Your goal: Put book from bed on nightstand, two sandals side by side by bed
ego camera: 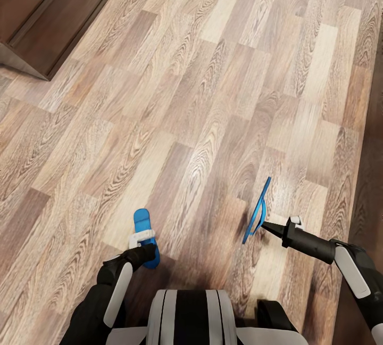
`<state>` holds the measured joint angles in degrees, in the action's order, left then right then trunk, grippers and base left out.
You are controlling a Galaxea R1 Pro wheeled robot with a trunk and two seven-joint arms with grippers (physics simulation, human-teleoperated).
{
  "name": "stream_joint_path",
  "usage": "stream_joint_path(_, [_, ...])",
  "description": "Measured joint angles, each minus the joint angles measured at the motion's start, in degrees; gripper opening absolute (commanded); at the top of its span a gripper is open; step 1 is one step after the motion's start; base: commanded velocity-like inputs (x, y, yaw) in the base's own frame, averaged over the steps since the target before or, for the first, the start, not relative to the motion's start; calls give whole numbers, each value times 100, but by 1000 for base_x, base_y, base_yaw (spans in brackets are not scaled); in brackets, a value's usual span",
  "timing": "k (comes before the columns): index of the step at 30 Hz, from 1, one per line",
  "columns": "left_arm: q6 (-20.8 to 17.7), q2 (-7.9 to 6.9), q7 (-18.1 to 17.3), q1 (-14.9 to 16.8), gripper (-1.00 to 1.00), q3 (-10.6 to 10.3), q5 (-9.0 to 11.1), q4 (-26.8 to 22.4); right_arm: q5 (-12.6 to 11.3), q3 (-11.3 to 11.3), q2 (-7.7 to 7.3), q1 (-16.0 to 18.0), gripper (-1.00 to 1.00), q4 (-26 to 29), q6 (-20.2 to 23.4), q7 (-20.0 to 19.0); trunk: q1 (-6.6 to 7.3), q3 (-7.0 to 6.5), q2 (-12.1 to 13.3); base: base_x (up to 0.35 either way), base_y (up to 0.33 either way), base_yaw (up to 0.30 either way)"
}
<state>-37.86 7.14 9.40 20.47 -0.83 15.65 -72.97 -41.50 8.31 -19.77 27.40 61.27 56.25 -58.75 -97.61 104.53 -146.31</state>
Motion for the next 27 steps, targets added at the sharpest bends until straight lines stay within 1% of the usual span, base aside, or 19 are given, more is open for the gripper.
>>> stream_joint_path(13, [0,-2,1,0,-100,0,0,0,-1,0,0,0,-100,0,1,0,0,0,0,0,0,0])
stream_joint_path(27, [-7,-2,-5,0,-100,0,2,0,-14,0,0,-1,-100,0,7,-1,36,-310,19,0,0,0])
